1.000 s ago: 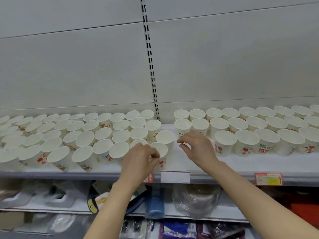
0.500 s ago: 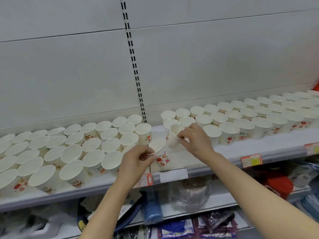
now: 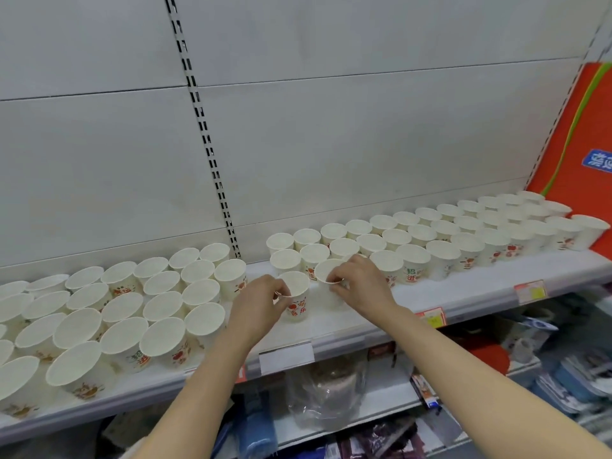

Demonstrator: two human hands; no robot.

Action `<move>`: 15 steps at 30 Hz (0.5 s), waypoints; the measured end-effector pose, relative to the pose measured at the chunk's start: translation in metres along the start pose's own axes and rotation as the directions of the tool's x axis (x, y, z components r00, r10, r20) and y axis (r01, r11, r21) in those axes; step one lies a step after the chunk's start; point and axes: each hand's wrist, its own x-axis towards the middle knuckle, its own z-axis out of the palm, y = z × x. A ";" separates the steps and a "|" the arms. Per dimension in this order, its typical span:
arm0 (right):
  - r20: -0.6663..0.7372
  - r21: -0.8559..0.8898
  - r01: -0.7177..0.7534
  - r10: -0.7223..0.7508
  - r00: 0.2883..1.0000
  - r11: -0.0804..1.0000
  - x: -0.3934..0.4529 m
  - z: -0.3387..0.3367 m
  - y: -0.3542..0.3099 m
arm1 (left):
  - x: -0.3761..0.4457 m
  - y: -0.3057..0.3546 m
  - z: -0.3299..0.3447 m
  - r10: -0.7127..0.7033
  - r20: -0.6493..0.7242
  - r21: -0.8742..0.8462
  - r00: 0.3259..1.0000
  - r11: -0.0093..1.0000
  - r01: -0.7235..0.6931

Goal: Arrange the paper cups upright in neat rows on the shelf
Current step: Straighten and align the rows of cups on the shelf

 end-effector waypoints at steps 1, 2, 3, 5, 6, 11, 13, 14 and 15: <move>0.023 0.002 0.004 -0.004 1.000 1.000 -0.001 0.002 0.000 | -0.002 -0.001 0.001 -0.004 -0.002 0.029 1.000 1.000 0.004; 0.044 -0.004 0.009 -0.009 0.999 1.000 -0.003 0.004 0.001 | -0.004 -0.002 0.003 -0.009 -0.006 0.047 1.000 0.999 0.009; 0.057 -0.010 0.016 -0.015 0.998 1.000 -0.005 0.006 0.002 | -0.005 -0.002 0.004 -0.011 -0.010 0.055 1.000 0.998 0.012; 0.061 0.001 0.016 -0.016 0.998 1.000 -0.006 0.010 0.007 | -0.006 -0.002 0.006 -0.018 -0.015 0.073 1.000 0.997 0.019; 0.065 0.010 0.008 -0.008 0.998 1.000 -0.006 0.012 0.008 | -0.005 -0.001 0.007 -0.025 -0.018 0.084 1.000 0.996 0.027; 0.034 0.061 0.045 -0.047 0.998 0.997 0.001 0.021 0.006 | 0.000 0.004 0.015 -0.066 -0.078 0.137 0.995 0.988 0.076; 0.017 0.047 0.068 -0.069 0.997 0.997 0.003 0.025 0.003 | 0.001 0.005 0.017 -0.078 -0.078 0.160 0.994 0.983 0.090; 0.006 0.040 0.075 -0.075 0.997 0.996 0.004 0.027 0.002 | 0.000 0.006 0.017 -0.083 -0.075 0.168 0.994 0.981 0.095; -0.011 0.034 0.085 -0.085 0.996 0.996 0.004 0.029 0.002 | -0.001 0.005 0.017 -0.088 -0.075 0.168 0.993 0.981 0.100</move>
